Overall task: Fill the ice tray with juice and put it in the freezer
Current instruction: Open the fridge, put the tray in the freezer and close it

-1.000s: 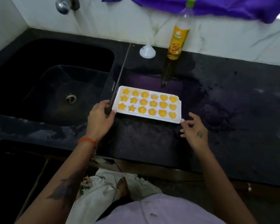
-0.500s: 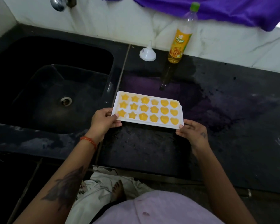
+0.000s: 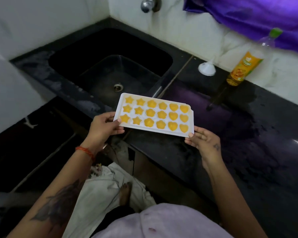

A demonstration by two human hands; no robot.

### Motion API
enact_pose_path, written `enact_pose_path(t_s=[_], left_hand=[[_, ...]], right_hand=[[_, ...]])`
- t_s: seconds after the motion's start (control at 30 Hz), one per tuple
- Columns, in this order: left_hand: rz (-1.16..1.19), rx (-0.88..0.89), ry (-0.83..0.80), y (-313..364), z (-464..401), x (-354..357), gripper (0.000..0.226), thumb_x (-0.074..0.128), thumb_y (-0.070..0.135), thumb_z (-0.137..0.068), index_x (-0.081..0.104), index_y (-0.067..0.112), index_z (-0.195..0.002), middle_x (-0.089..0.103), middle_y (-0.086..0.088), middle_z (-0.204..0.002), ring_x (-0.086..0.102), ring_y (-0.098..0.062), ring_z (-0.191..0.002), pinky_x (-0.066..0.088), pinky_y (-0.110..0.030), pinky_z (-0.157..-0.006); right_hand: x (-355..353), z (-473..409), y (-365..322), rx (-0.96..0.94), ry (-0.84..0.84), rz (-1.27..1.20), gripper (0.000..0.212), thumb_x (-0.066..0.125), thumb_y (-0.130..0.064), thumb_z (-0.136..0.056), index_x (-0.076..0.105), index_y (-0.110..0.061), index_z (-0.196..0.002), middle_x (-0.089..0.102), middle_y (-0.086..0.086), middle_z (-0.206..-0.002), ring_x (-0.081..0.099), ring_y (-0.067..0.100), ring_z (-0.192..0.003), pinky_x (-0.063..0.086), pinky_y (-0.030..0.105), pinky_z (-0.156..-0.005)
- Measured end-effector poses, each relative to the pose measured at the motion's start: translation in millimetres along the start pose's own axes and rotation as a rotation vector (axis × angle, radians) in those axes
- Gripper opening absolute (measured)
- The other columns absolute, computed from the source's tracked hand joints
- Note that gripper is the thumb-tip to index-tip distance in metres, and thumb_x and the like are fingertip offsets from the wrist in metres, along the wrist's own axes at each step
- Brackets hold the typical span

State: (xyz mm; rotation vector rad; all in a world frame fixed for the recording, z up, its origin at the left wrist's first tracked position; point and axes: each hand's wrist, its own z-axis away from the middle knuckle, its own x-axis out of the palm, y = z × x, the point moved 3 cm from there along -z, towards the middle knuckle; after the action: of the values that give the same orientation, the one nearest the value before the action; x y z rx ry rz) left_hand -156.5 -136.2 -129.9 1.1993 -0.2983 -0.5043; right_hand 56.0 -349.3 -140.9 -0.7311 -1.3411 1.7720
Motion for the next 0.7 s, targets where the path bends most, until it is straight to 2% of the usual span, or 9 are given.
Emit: enact_pose_path(t_s=[0.17, 0.27, 0.7], left_hand=[[0.080, 0.014, 0.203, -21, 59, -54, 0.031, 0.056, 0.001, -0.091, 0.057, 0.001, -0.122, 0.063, -0.007, -0.086, 0.065, -0.007, -0.058, 0.059, -0.020, -0.061], [0.116, 0.004, 0.321, -43, 95, -90, 0.031, 0.057, 0.004, -0.091, 0.058, 0.003, -0.122, 0.065, -0.007, -0.091, 0.065, -0.009, -0.064, 0.058, -0.019, -0.061], [0.356, 0.009, 0.822, -127, 271, -231, 0.026, 0.059, 0.000, -0.088, 0.062, 0.007, -0.113, 0.066, -0.005, -0.083, 0.065, -0.005, -0.057, 0.056, -0.017, -0.058]], right_hand=[[41, 17, 1, -0.011, -0.217, 0.059, 0.030, 0.065, 0.001, -0.081, 0.060, -0.007, -0.110, 0.070, 0.008, -0.091, 0.070, 0.011, -0.065, 0.057, 0.018, -0.060], [72, 33, 3, -0.022, -0.354, 0.102, 0.028, 0.065, 0.002, -0.081, 0.061, -0.009, -0.107, 0.071, 0.007, -0.089, 0.071, 0.011, -0.066, 0.057, 0.018, -0.060], [238, 148, 48, -0.047, -0.890, 0.254, 0.035, 0.065, 0.004, -0.080, 0.058, 0.000, -0.114, 0.069, 0.009, -0.092, 0.070, 0.009, -0.072, 0.057, 0.018, -0.059]])
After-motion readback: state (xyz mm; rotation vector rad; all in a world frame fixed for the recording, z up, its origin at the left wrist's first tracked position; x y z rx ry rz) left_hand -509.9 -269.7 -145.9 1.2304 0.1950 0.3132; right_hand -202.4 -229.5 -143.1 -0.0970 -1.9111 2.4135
